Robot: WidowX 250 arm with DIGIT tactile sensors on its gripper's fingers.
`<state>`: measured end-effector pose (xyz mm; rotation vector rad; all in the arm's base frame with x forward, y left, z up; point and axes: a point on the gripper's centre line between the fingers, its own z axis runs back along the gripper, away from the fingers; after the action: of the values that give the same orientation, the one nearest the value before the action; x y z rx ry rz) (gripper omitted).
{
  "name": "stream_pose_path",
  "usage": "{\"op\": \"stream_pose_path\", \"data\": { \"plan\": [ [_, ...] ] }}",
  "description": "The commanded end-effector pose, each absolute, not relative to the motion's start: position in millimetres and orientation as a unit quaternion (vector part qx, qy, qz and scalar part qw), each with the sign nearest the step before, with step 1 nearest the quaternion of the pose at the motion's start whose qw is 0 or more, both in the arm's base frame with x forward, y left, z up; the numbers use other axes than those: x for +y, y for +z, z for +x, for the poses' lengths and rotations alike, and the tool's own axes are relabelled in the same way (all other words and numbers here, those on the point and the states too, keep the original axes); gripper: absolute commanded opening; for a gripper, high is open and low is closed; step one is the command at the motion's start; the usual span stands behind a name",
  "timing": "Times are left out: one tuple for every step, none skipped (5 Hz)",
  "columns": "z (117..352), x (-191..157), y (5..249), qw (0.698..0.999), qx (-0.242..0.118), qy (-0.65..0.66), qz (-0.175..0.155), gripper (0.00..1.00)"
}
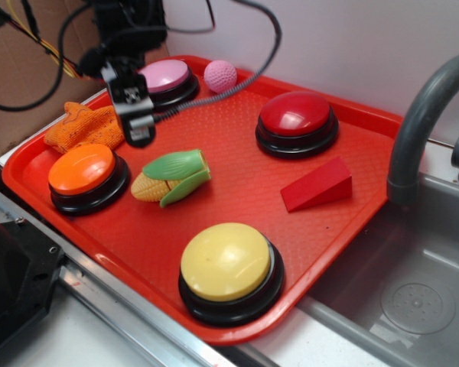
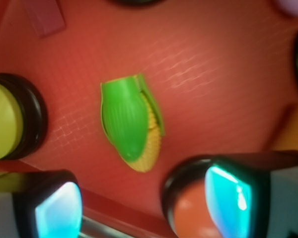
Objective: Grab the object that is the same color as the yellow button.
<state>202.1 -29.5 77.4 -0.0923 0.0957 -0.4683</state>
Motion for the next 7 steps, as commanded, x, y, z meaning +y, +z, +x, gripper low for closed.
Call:
{"op": "stream_pose_path", "data": {
  "plan": [
    [209,-58,49,0.96,0.055,-0.273,-0.015,1.0],
    [212,-54,39,0.961,0.064,-0.27,-0.011,1.0],
    [217,-45,38,0.962,0.064,-0.266,-0.004,1.0],
    [219,-39,34,0.963,0.069,-0.259,-0.006,1.0],
    [213,-41,18,0.961,0.093,-0.261,-0.009,1.0],
    [207,-40,7,0.96,0.111,-0.255,-0.015,1.0],
    [202,-39,-2,0.961,0.115,-0.25,-0.022,1.0]
  ]
}}
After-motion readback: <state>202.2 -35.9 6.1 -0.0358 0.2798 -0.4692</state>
